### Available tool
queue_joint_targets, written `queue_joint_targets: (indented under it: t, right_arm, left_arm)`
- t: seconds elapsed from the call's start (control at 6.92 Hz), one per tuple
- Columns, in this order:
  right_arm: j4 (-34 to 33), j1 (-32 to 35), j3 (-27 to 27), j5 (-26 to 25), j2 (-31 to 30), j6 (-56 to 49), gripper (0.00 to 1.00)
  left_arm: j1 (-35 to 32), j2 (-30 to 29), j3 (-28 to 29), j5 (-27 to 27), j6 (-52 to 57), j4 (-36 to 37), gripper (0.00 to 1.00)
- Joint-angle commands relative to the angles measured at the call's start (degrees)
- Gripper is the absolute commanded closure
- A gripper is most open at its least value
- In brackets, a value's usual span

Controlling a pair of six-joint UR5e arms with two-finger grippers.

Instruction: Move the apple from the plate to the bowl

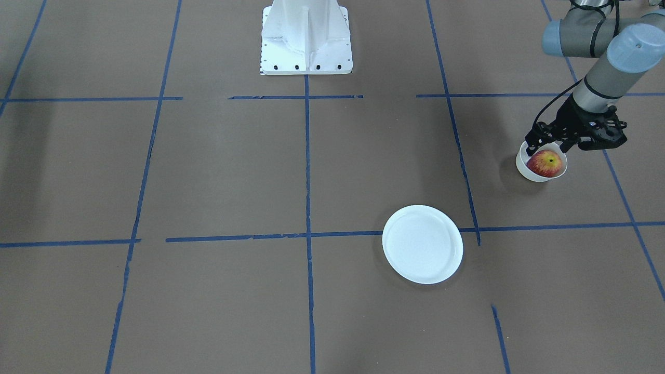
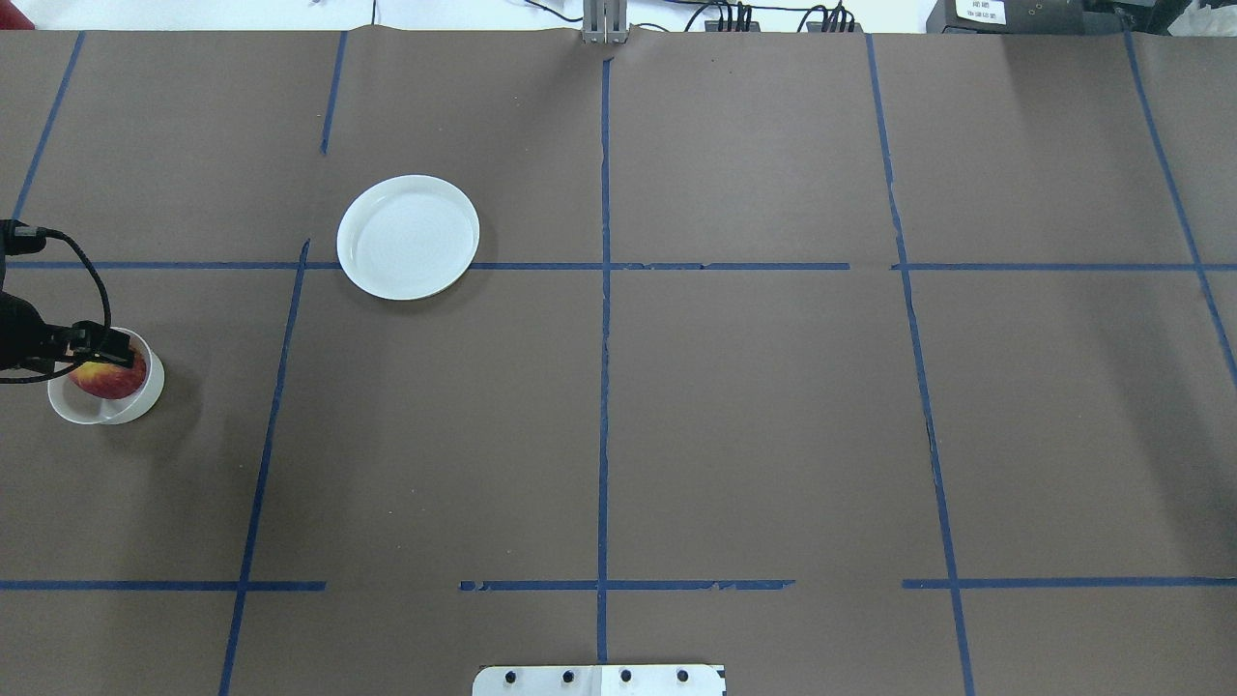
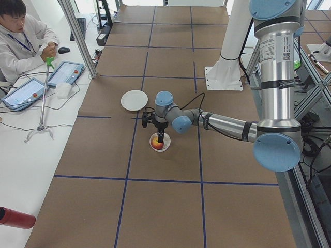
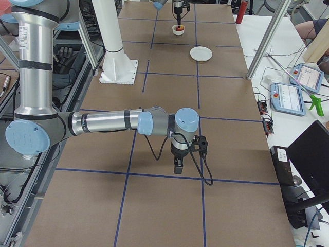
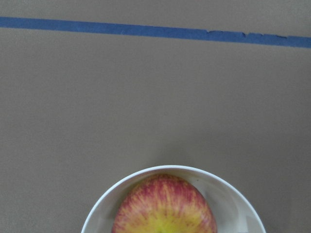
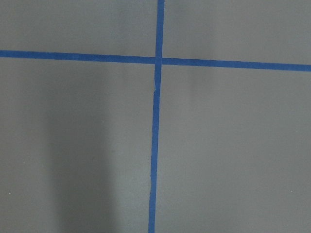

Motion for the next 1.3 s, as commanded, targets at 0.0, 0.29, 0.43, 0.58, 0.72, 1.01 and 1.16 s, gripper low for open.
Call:
queue_joint_targets:
  t: [0.0,0.29,0.43,0.58,0.72,1.01,1.16]
  right_arm:
    - [0.0,0.0,0.0,0.0,0.0,0.0,0.00]
    - [0.0,0.0,0.1,0.0,0.0,0.0,0.00]
    - [0.1,0.0,0.0,0.0,0.0,0.0,0.00]
    - [0.0,0.0,0.0,0.0,0.0,0.0,0.00]
    - [0.0,0.0,0.1,0.0,0.0,0.0,0.00]
    - [0.0,0.0,0.0,0.0,0.0,0.0,0.00]
    - [0.0,0.0,0.0,0.0,0.0,0.0,0.00]
  left_arm:
    - [-10.3,1.5,-5.1,-2.5,14.8,7.9,0.06]
    - [-25.0,5.7,-2.2,-11.4,32.6,8.2,0.06]
    - [-31.7,6.9,-1.6,-12.3,40.6,11.3,0.06]
    - [-39.6,5.8,-0.5,-12.3,53.7,20.7,0.05]
    - [-42.0,2.2,0.2,-12.3,57.9,28.0,0.01]
    - [-42.1,-0.3,4.9,-17.2,53.7,30.3,0.00]
    - [-42.1,0.0,5.3,-17.1,54.1,30.1,0.00]
